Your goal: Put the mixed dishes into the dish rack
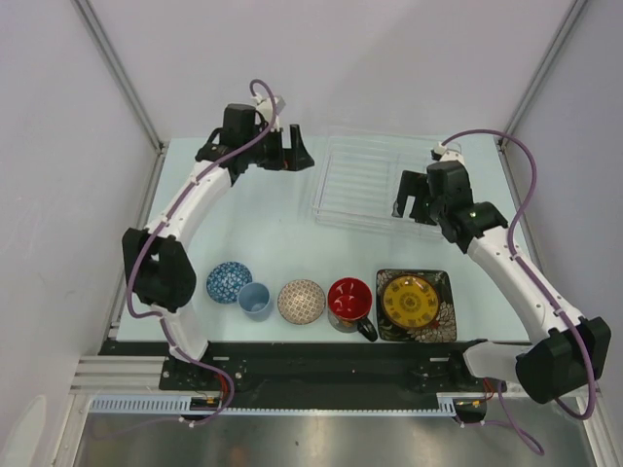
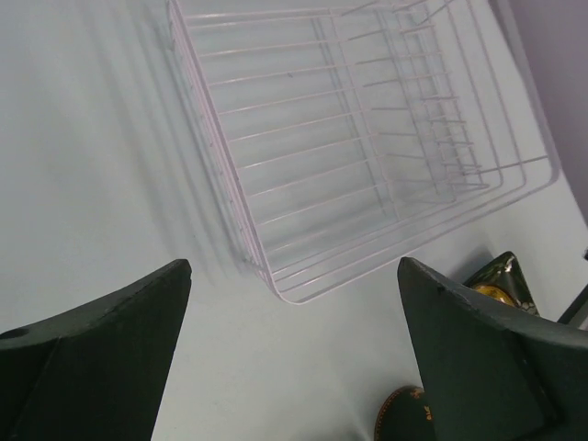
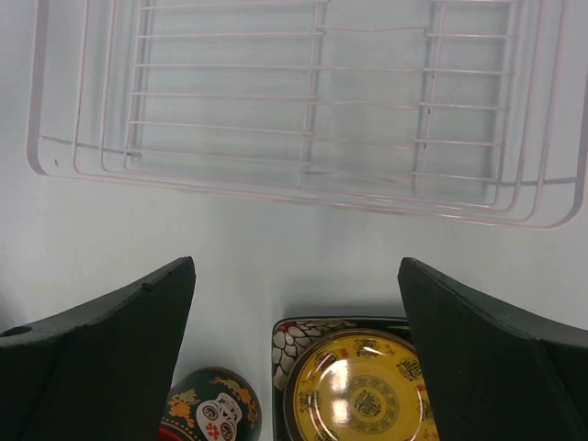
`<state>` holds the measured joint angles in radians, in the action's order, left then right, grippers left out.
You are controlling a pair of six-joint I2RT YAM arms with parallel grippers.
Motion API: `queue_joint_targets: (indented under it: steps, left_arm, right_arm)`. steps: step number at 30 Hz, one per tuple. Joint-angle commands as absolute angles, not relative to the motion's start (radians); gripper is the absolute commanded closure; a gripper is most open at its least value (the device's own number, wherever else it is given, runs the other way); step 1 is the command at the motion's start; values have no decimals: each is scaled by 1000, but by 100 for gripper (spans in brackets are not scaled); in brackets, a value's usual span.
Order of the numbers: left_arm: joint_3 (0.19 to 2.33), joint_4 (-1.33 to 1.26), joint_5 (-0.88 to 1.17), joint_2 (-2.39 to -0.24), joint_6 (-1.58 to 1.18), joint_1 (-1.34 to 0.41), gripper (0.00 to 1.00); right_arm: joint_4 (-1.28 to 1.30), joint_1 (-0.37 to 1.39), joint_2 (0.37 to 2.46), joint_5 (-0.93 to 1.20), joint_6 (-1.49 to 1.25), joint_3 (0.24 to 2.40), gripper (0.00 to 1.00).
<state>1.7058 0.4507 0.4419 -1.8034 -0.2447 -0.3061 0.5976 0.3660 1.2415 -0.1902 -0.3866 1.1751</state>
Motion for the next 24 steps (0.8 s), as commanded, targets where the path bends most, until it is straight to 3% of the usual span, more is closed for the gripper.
queue_joint_targets:
  steps: [1,6,18,24]
  left_arm:
    - [1677,440,353,-1807,-198,-337,0]
    - [1715,416,272,-1882,-160,-387,0]
    - [2028,377,158,-2181,-160,-410,0]
    - [2034,379,121,-2238,-146,-443,0]
  right_arm:
    - [545,373,1171,-157,-365,1180,0]
    - [528,373,1140,-155,-367,1150,0]
    - [558,379,1069,-178,-385,1127,0]
    - [569,379,1040,-195,-400,1097,0]
